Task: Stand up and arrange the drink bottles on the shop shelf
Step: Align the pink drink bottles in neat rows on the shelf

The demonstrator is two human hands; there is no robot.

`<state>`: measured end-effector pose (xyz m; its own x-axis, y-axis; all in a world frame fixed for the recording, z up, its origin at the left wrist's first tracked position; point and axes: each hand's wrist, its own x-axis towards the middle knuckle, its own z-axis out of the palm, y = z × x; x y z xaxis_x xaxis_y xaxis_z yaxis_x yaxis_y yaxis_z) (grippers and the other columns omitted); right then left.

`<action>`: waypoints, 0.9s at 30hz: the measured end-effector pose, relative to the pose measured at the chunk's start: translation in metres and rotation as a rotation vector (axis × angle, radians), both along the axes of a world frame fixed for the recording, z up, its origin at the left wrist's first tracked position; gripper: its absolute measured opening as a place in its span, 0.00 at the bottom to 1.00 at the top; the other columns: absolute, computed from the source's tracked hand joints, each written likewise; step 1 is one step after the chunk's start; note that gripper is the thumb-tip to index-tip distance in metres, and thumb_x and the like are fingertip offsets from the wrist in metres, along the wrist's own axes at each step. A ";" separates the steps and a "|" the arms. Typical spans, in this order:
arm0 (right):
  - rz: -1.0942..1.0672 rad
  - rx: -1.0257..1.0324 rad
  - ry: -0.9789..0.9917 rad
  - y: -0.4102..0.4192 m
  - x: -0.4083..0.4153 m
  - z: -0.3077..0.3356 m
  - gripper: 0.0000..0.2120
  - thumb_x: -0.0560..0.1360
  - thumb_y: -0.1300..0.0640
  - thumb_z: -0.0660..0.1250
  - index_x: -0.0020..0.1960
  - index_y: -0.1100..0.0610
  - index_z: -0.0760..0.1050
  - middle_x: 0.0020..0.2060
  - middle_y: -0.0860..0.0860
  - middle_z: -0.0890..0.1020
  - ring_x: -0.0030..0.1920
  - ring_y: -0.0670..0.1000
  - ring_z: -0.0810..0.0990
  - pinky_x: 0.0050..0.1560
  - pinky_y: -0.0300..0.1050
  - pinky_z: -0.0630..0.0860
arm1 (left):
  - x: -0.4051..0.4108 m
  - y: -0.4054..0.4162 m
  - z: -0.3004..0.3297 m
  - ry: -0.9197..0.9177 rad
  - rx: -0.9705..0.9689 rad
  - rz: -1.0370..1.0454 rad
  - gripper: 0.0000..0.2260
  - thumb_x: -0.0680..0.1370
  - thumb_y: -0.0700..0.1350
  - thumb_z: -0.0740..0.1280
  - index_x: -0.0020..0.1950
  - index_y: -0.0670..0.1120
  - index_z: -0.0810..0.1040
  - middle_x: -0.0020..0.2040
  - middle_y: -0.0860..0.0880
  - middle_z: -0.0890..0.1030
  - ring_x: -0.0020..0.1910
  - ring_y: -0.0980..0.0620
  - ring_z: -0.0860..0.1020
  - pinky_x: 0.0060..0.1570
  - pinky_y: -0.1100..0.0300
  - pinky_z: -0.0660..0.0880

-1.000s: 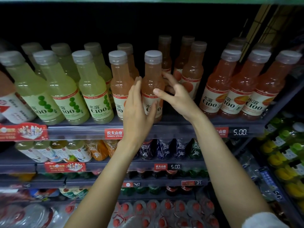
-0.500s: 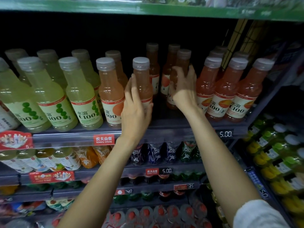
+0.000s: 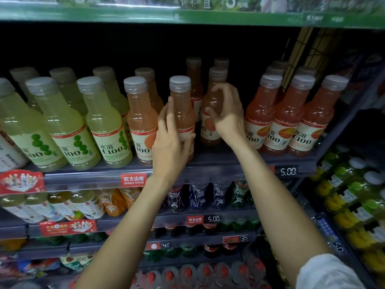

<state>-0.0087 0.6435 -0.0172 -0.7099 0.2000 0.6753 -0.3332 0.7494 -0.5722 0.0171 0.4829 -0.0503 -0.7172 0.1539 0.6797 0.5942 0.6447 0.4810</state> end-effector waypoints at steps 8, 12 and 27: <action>0.366 -0.414 -0.165 0.000 -0.007 0.007 0.22 0.69 0.63 0.74 0.55 0.49 0.66 0.59 0.51 0.75 0.61 0.50 0.76 0.61 0.47 0.75 | -0.001 -0.001 0.000 0.011 -0.008 -0.007 0.38 0.76 0.46 0.71 0.77 0.40 0.53 0.73 0.40 0.63 0.62 0.40 0.74 0.40 0.56 0.76; 0.332 -0.542 -0.246 0.006 -0.008 -0.005 0.22 0.73 0.59 0.72 0.62 0.54 0.67 0.60 0.51 0.75 0.57 0.47 0.77 0.57 0.41 0.75 | -0.001 -0.001 0.000 0.027 -0.015 0.006 0.38 0.76 0.46 0.71 0.77 0.40 0.52 0.73 0.40 0.63 0.60 0.41 0.75 0.39 0.62 0.71; 0.489 -0.437 -0.357 -0.005 -0.033 -0.001 0.14 0.76 0.58 0.67 0.60 0.52 0.69 0.59 0.50 0.75 0.63 0.53 0.74 0.64 0.60 0.72 | 0.000 -0.001 0.000 0.008 -0.017 0.010 0.38 0.76 0.45 0.70 0.78 0.40 0.51 0.74 0.39 0.61 0.60 0.40 0.75 0.42 0.63 0.71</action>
<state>-0.0416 0.6385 -0.0177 -0.9480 0.0025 0.3182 -0.3080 0.2433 -0.9197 0.0168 0.4824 -0.0504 -0.7133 0.1585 0.6827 0.5917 0.6583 0.4653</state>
